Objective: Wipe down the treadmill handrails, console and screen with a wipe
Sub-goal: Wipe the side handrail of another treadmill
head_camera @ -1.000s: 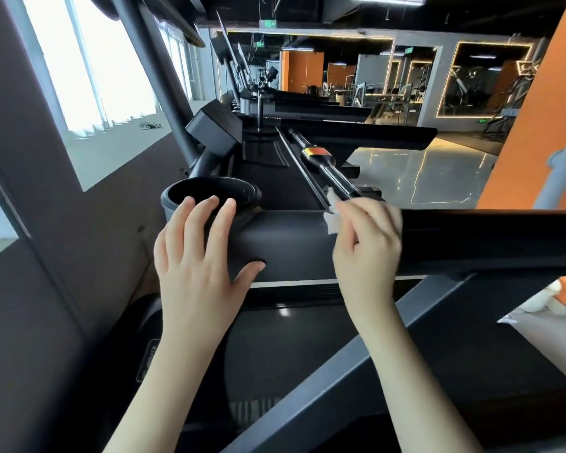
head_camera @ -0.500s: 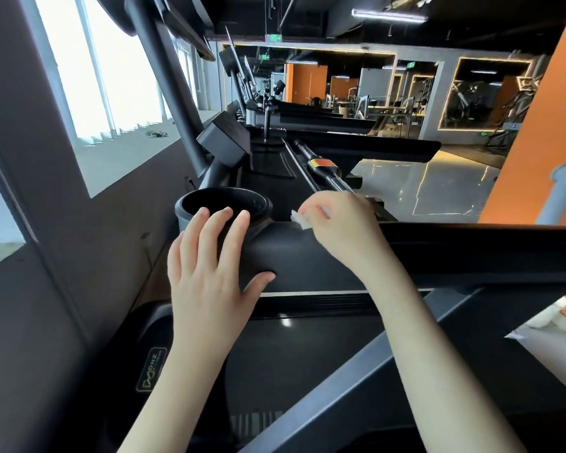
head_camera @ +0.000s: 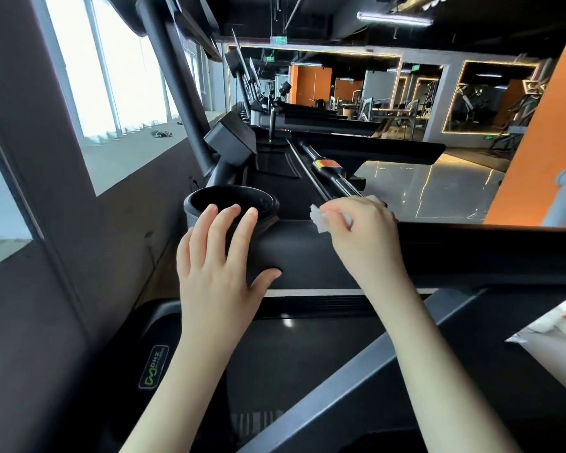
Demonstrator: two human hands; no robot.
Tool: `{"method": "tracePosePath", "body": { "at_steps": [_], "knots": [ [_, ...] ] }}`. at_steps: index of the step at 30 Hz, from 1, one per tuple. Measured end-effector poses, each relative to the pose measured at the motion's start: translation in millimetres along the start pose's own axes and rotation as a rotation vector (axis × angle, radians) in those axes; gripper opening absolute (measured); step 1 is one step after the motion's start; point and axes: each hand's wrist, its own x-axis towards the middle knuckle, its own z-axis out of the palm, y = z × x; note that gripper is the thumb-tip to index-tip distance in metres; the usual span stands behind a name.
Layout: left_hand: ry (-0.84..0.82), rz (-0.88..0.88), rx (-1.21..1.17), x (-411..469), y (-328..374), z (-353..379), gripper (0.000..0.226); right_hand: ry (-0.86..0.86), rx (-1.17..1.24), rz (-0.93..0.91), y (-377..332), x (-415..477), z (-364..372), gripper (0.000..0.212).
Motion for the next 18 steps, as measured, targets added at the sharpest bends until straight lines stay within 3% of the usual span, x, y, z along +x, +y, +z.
{"method": "tracePosePath", "body": {
  "at_steps": [7, 12, 16, 18],
  "knots": [
    [-0.001, 0.0, -0.007, -1, 2, -1, 0.08, 0.168, 0.054, -0.319, 2, -39, 5, 0.018],
    [-0.007, -0.01, -0.028, -1, 3, -3, 0.073, 0.295, 0.038, -0.185, 7, -49, 7, 0.012],
    [-0.022, -0.014, -0.086, -1, 1, -6, 0.064, 0.218, -0.052, -0.325, 4, -86, 23, 0.019],
    [-0.02, -0.026, -0.14, 1, -1, -7, 0.061, 0.273, -0.098, -0.325, 15, -90, 22, 0.019]
  ]
}}
